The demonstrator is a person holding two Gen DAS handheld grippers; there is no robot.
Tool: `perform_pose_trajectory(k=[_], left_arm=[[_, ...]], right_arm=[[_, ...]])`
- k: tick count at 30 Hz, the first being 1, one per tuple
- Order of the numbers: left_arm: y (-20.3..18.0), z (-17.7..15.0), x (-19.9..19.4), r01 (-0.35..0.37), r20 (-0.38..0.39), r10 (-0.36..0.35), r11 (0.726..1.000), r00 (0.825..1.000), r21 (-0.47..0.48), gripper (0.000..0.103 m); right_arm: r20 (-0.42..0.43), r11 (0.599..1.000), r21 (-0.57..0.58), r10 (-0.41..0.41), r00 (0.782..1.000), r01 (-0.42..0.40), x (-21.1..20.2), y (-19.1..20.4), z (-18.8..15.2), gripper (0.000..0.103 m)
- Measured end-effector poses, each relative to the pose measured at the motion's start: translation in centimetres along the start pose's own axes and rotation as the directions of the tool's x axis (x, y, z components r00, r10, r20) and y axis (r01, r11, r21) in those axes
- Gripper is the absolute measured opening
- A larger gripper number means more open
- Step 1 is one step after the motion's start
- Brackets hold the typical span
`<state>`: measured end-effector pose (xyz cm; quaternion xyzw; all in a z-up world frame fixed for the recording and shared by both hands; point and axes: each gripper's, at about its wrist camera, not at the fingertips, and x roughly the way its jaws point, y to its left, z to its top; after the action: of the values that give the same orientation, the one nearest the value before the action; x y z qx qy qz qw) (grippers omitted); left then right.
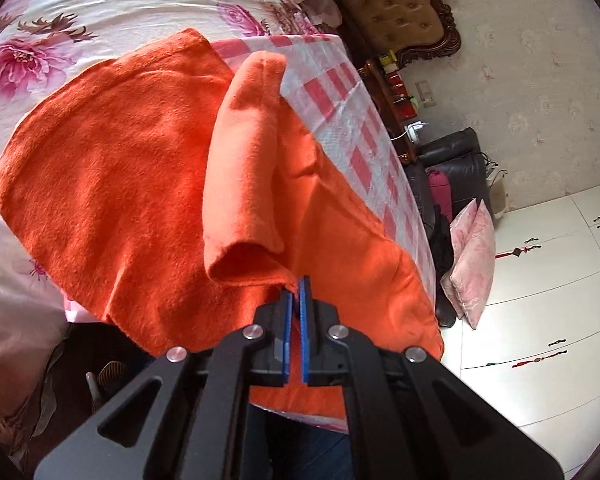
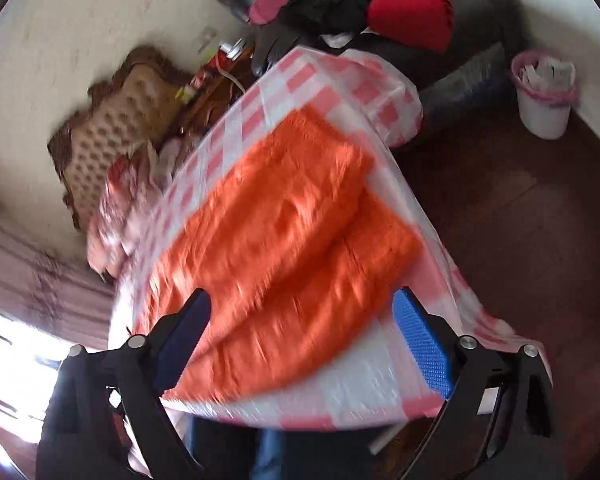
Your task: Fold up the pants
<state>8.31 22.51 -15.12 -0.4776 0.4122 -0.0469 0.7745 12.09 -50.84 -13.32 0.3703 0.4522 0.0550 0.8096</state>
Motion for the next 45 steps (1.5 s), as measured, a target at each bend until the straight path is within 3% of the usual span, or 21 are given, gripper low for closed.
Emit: perform_pose_trajectory(k=[3,7,10,13,14,16,17,18,19,23,28,29,30,31,32,33,34,36,37,39,45], left_arm=[[0.5,-0.3,-0.1,0.035,0.020,-0.035,0.999,0.999,-0.001,0.004],[1.9,-0.5,-0.3,0.076,0.034,-0.075,0.997,0.997,-0.034,0.032],[2.4,0.0,-0.6,0.085,0.044,-0.083,0.996,0.996,-0.042,0.035],[3.2,0.9,-0.6,0.093,0.050,-0.089,0.993,0.995,-0.074,0.036],[3.2,1.2,-0.5,0.050,0.047,-0.047,0.997,0.998,-0.063,0.036],[0.8,1.1,-0.3,-0.157,0.053,0.152,0.983,0.987,0.099,0.038],[-0.3,0.9,-0.5,-0.246,0.090,0.233,0.954,0.968,0.172,0.049],[-2.0,0.2,-0.8,-0.382,0.168,0.347,0.882,0.923,0.277,0.066],[-3.5,-0.5,-0.8,-0.470,0.231,0.411,0.803,0.882,0.367,0.069],[-6.6,-3.1,1.0,-0.599,0.349,0.496,0.553,0.795,0.578,0.067],[-7.1,-4.7,5.0,-0.636,0.419,0.561,0.267,0.713,0.724,0.037],[-7.0,-4.5,5.6,-0.642,0.429,0.576,0.230,0.695,0.731,0.032],[-6.7,-4.1,6.0,-0.649,0.433,0.590,0.212,0.681,0.731,0.012],[-6.6,-3.2,5.7,-0.652,0.428,0.591,0.233,0.684,0.721,0.001],[-6.8,-2.5,4.7,-0.646,0.415,0.562,0.306,0.716,0.700,0.001],[-6.5,-0.5,1.9,-0.586,0.355,0.481,0.515,0.801,0.625,0.001],[-5.3,1.3,-0.8,-0.507,0.310,0.402,0.694,0.862,0.510,0.002],[0.2,4.1,-5.7,-0.285,0.263,0.237,0.945,0.935,0.161,0.010],[2.8,4.5,-6.6,-0.181,0.230,0.165,0.982,0.959,0.053,0.028],[4.4,4.2,-6.8,-0.099,0.174,0.093,0.995,0.980,0.025,0.049],[7.9,4.3,-6.0,0.011,0.141,0.007,0.992,0.990,-0.129,0.051]], right_arm=[[-0.025,0.999,0.048,0.017,1.000,-0.016,1.1,0.5,2.1,0.086],[-0.058,0.994,0.064,-0.082,0.995,0.085,3.9,0.5,4.1,0.077],[-0.043,0.988,0.075,-0.128,0.991,0.131,4.8,0.3,4.6,0.070],[-0.037,0.984,0.067,-0.161,0.986,0.163,5.4,0.4,4.7,0.045],[-0.035,0.979,0.067,-0.189,0.981,0.191,5.7,0.4,4.8,0.028],[-0.028,0.978,0.059,-0.197,0.980,0.198,5.5,0.2,4.5,0.018],[-0.019,0.979,0.060,-0.196,0.981,0.196,5.3,0.2,4.5,0.017],[0.001,0.978,0.043,-0.206,0.978,0.206,4.9,0.7,4.3,0.016],[0.014,0.977,0.029,-0.210,0.978,0.209,4.6,1.0,4.2,0.016],[0.078,0.979,-0.011,-0.200,0.977,0.202,2.0,3.0,3.1,0.016],[0.127,0.984,-0.045,-0.166,0.978,0.173,-1.2,5.2,1.6,0.016],[0.133,0.983,-0.053,-0.167,0.977,0.175,-1.5,5.4,1.3,0.016],[0.135,0.982,-0.057,-0.169,0.976,0.178,-1.7,5.6,1.0,0.016],[0.136,0.981,-0.064,-0.176,0.975,0.185,-1.9,5.6,0.8,0.016],[0.135,0.979,-0.062,-0.182,0.974,0.192,-1.8,5.5,0.7,0.016],[0.134,0.979,-0.058,-0.187,0.973,0.196,-1.8,5.3,0.6,0.016],[0.130,0.979,-0.047,-0.190,0.973,0.197,-1.7,4.9,0.5,0.016],[0.126,0.980,-0.031,-0.191,0.973,0.197,-1.5,4.3,0.4,0.016],[0.122,0.981,-0.022,-0.190,0.974,0.194,-1.4,3.9,0.4,0.016],[0.116,0.981,-0.018,-0.191,0.975,0.194,-1.1,3.6,0.3,0.016],[0.091,0.979,-0.005,-0.202,0.975,0.204,-0.2,3.0,0.1,0.016]])
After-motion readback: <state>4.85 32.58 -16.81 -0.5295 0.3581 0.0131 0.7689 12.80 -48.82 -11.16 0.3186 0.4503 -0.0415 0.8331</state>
